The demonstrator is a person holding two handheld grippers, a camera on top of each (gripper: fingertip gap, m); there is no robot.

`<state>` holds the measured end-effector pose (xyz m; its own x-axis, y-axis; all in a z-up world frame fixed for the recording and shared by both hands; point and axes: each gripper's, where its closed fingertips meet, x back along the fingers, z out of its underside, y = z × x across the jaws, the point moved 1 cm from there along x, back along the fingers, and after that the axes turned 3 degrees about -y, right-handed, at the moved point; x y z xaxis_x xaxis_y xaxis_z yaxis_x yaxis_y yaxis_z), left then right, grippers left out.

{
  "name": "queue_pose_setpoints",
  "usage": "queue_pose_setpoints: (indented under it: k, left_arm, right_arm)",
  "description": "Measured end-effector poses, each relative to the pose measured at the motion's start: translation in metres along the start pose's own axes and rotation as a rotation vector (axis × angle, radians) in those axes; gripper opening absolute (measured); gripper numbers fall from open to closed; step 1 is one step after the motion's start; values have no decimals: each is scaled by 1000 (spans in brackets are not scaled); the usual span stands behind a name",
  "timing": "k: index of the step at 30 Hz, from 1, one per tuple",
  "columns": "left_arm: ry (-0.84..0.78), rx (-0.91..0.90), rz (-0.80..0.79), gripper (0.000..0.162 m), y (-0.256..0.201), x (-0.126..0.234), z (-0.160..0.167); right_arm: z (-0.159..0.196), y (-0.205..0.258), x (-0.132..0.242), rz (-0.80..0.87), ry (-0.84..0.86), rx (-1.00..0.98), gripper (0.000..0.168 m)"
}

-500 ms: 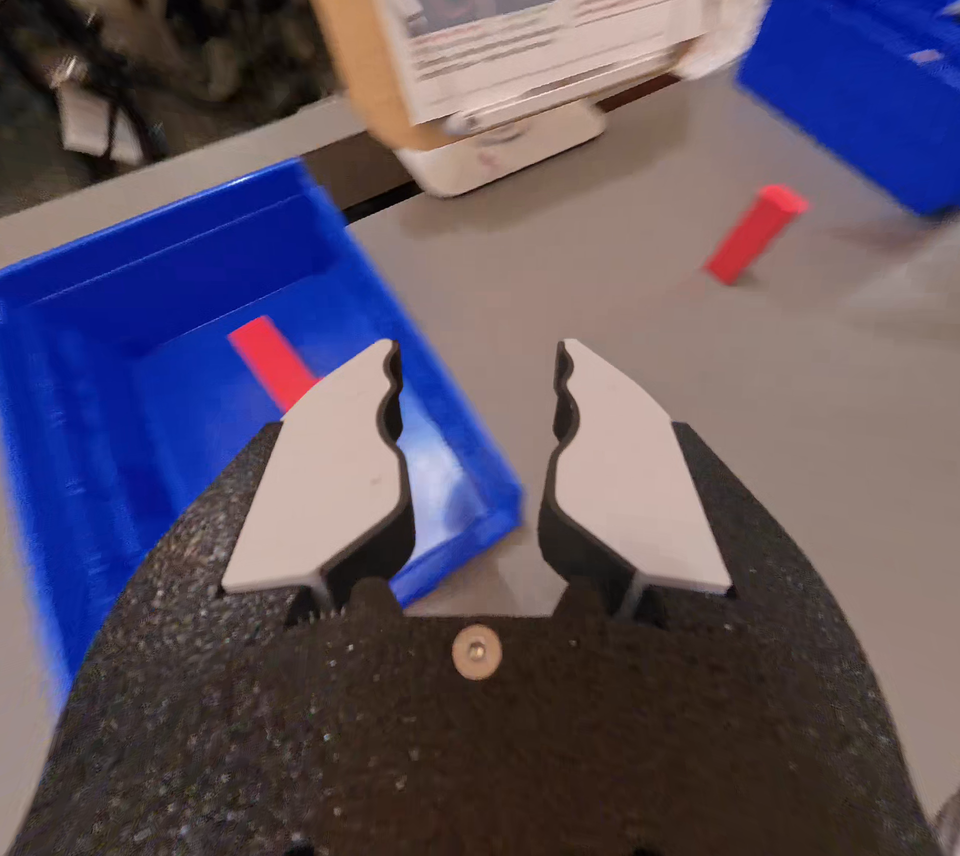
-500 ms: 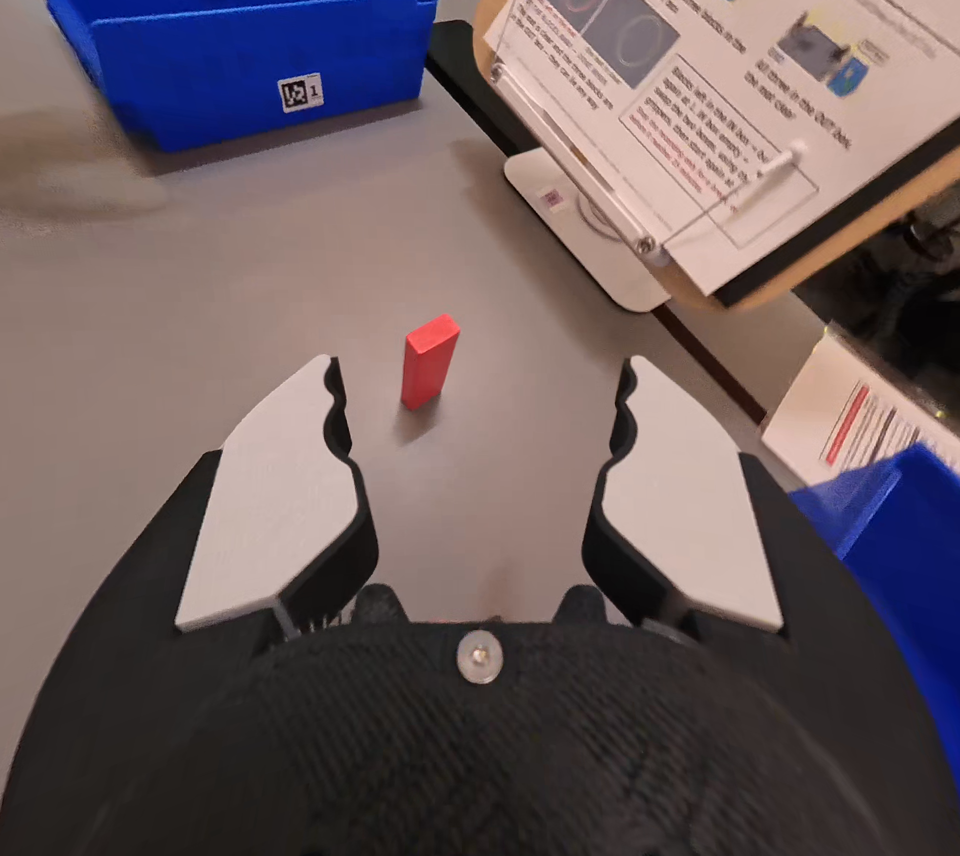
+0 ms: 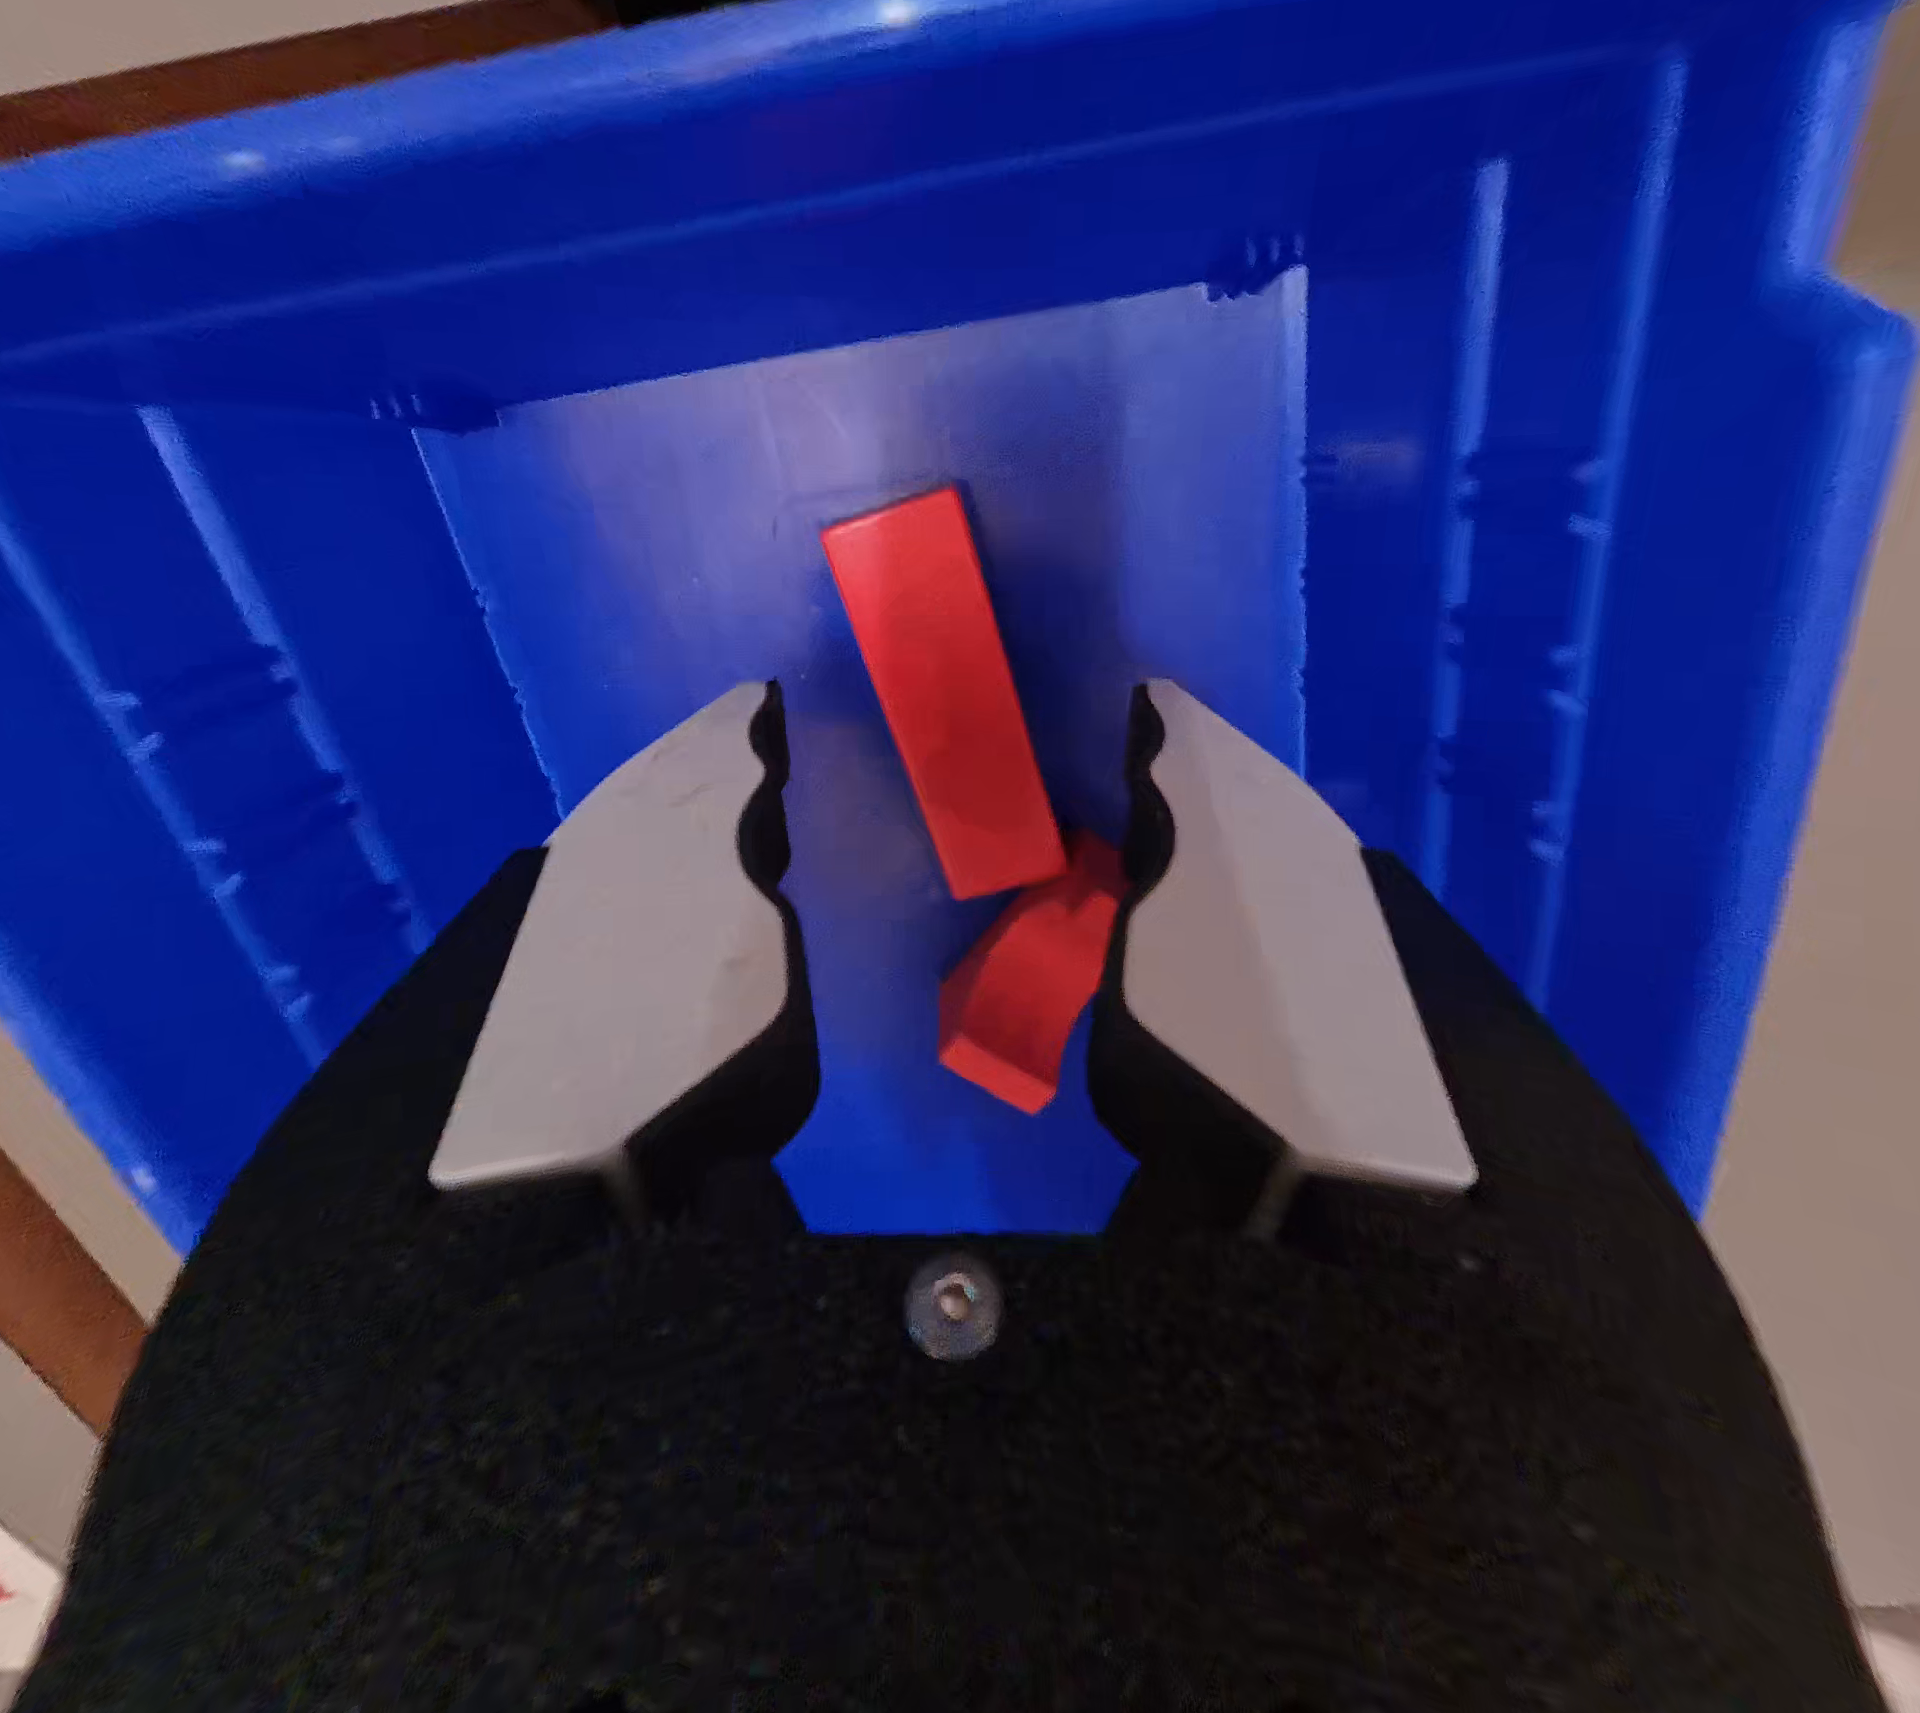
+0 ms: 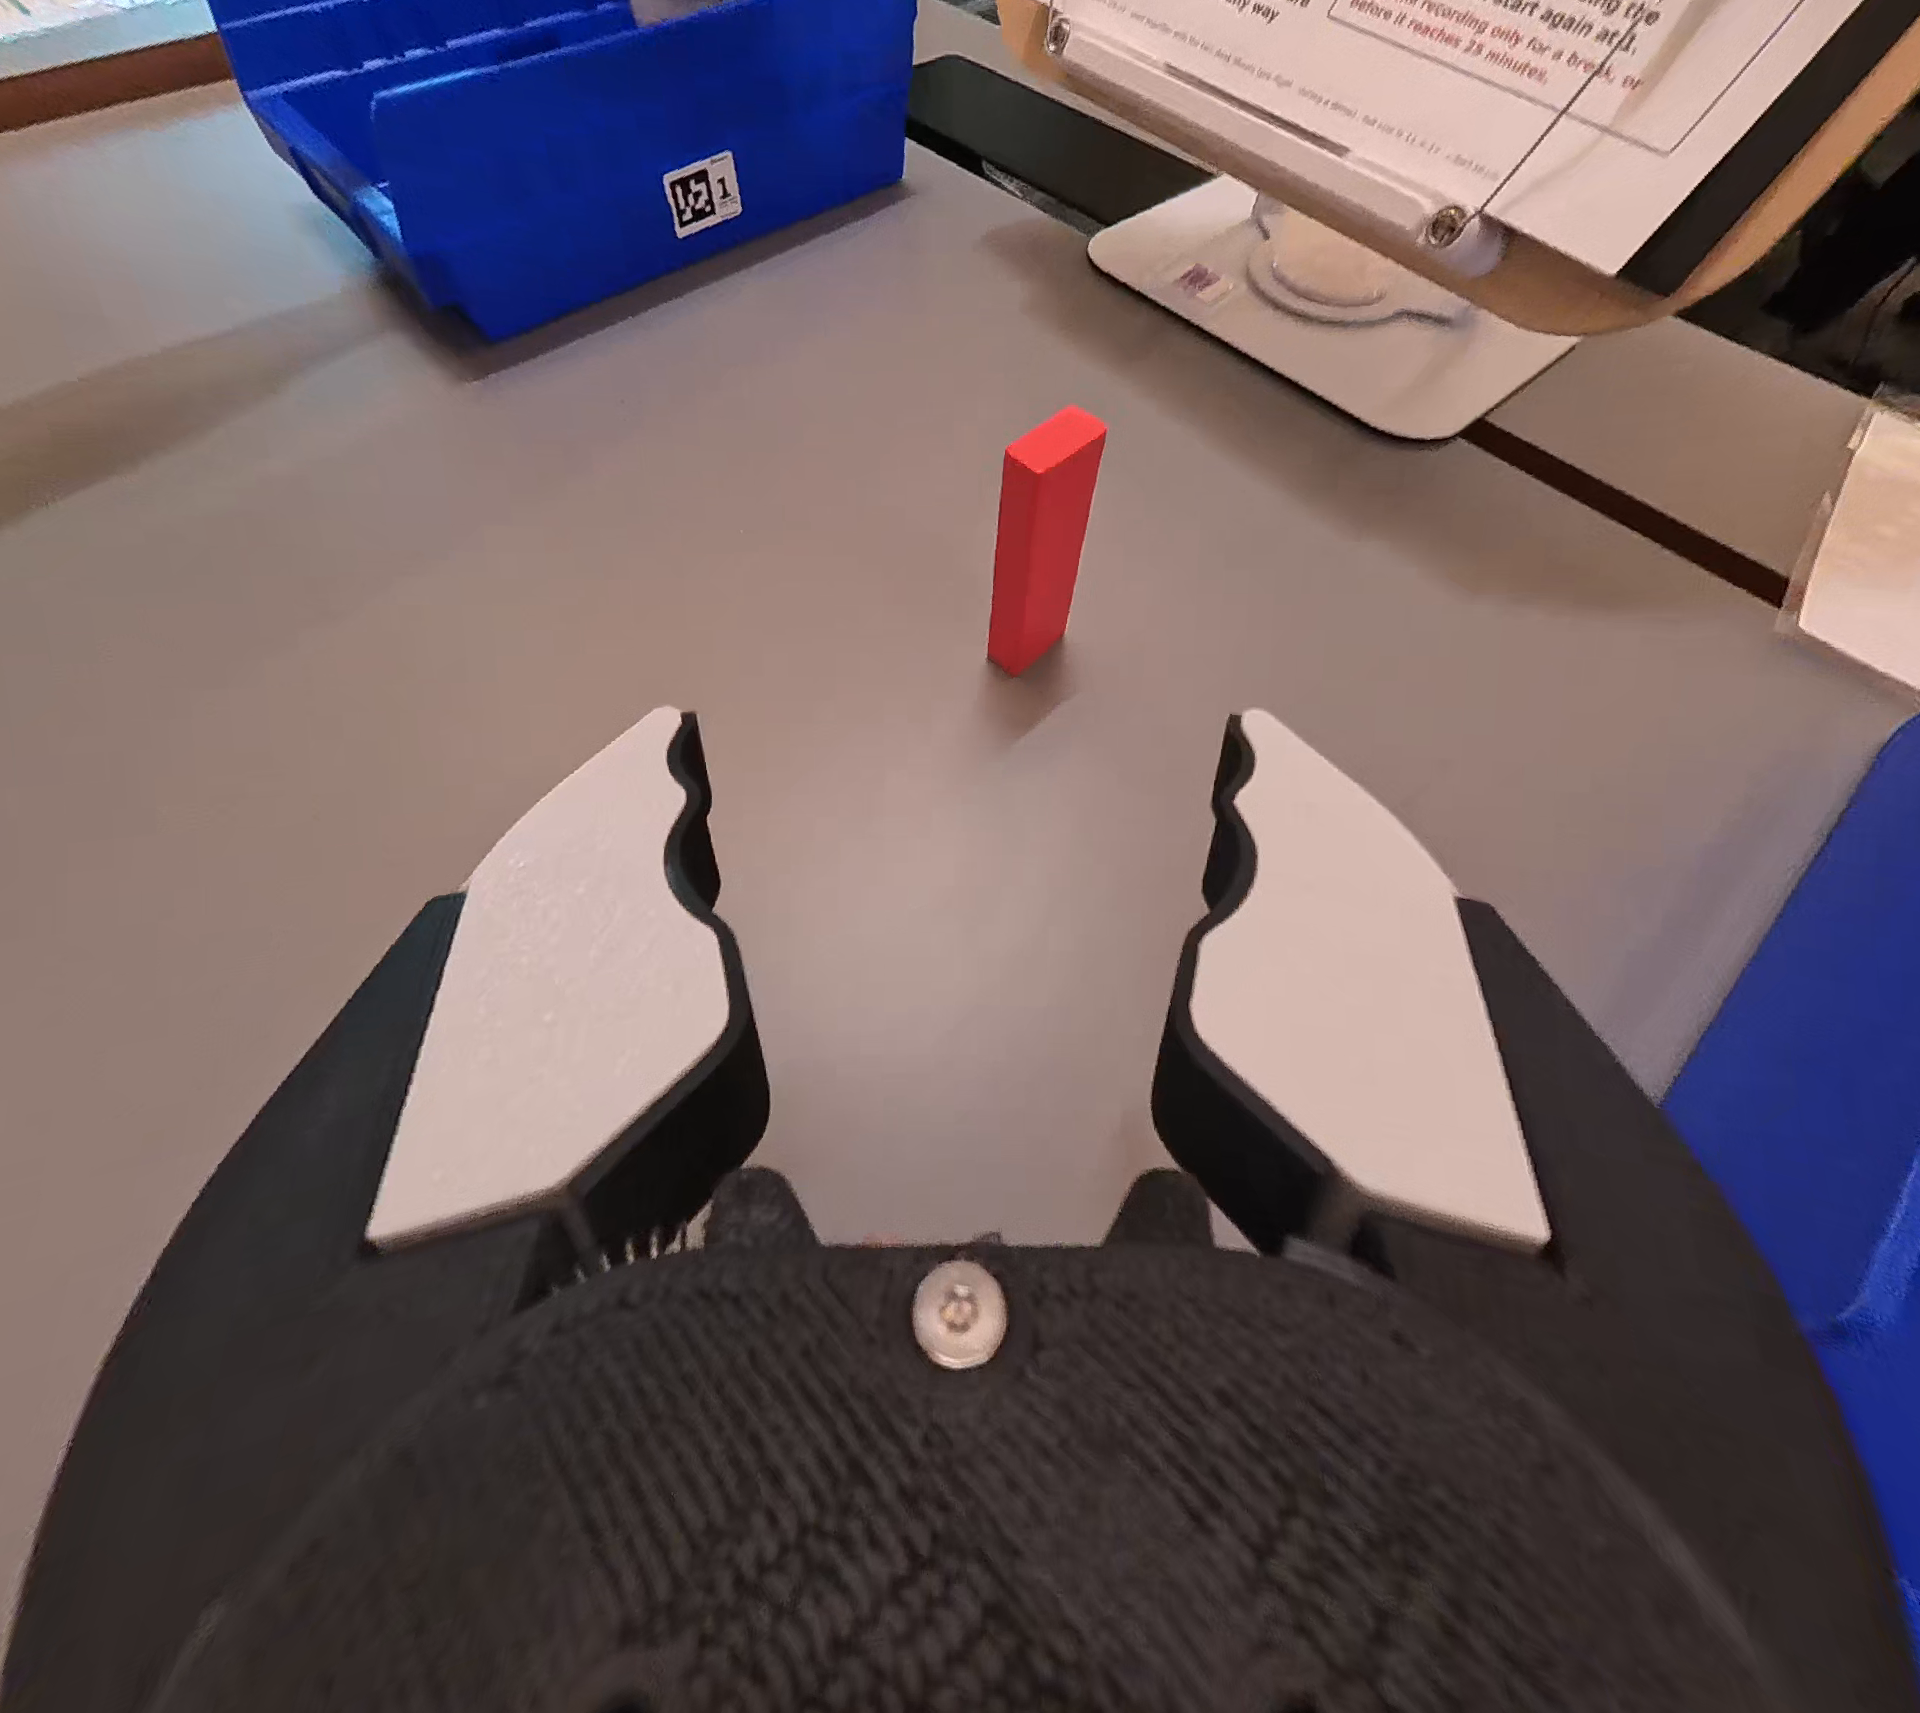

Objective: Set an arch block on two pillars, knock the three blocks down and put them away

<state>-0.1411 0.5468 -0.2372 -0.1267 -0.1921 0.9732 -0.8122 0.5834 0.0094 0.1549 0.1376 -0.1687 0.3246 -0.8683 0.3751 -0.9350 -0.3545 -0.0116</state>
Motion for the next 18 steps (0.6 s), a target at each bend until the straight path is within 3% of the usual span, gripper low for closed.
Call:
queue_pose_setpoints:
  k: [6,18]
  left_arm:
    - [72,37,-43,62,5,-21,-7]
    - [134,74,-43,57,6,-44,-1]
  right_arm:
    - [18,-3,3,-3,18,-25,93]
    - [18,-6,-8,-22,-19,-52,91]
